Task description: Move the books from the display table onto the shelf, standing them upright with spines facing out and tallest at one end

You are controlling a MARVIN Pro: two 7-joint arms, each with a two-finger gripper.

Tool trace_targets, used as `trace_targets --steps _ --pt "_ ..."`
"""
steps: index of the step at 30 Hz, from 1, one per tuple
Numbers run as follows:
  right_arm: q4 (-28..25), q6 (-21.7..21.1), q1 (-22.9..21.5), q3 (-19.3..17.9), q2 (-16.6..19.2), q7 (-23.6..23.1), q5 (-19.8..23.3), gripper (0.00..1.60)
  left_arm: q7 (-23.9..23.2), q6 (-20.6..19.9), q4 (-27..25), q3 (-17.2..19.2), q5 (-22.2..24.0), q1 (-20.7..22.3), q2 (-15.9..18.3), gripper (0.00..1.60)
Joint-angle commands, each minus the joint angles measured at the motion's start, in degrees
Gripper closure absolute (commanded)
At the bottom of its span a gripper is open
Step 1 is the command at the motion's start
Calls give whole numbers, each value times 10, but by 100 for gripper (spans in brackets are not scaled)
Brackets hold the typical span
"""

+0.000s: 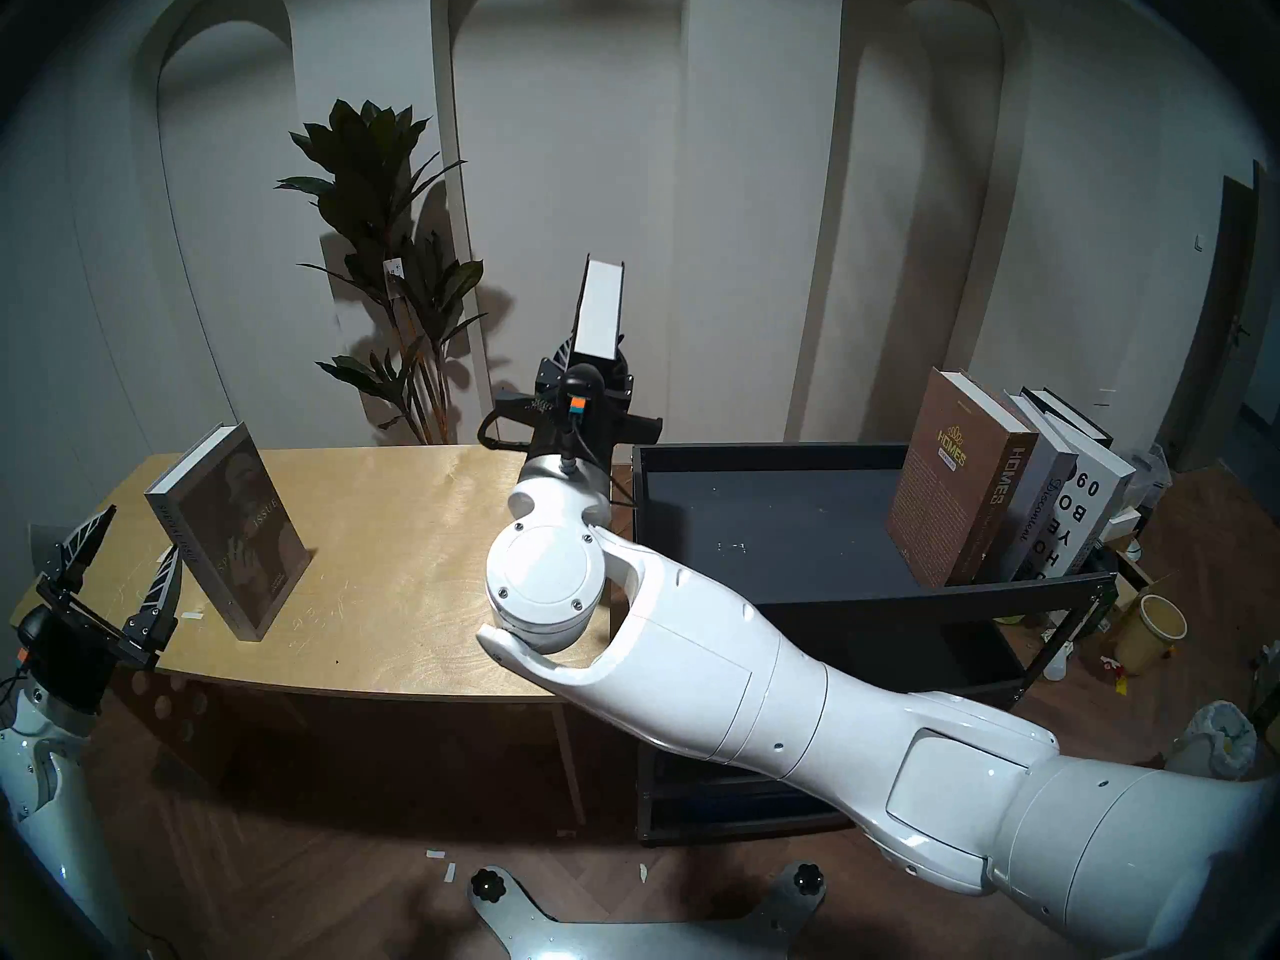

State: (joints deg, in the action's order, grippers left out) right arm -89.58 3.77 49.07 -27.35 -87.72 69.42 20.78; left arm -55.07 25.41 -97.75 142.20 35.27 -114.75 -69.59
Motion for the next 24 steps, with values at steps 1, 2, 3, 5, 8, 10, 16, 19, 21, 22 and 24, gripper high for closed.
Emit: trace_targets --steps 1,2,3,5,8,10,16,19,21,22,24 --pt "-68 -33 -14 -24 45 11 -10 160 -1 1 -4 2 1 1 3 0" --pt "-86 -46 -9 -27 61 15 -9 160 -1 1 -4 2 1 1 3 0" --pt "-94 -51 -6 -29 68 17 -8 160 -1 1 -4 2 1 2 3 0" --pt "-108 -63 -2 -31 81 20 -6 160 -1 1 -4 2 1 2 3 0" --pt "-130 -82 4 -35 101 23 -1 160 -1 1 -4 2 1 2 3 0" --pt "-140 -89 6 -36 108 24 1 160 -1 1 -4 2 1 2 3 0" --pt "-197 -138 16 -48 149 24 20 160 0 1 -3 1 1 2 3 0" --pt "-219 -159 25 -53 166 23 36 160 0 1 -3 1 1 2 3 0" --pt "-236 -175 31 -55 181 21 48 160 -1 1 -3 1 1 2 3 0" --pt "-240 -180 34 -57 185 21 55 160 -1 1 -3 1 1 2 3 0" --pt "-255 -197 39 -61 201 18 67 160 -1 1 -3 1 1 2 3 0"
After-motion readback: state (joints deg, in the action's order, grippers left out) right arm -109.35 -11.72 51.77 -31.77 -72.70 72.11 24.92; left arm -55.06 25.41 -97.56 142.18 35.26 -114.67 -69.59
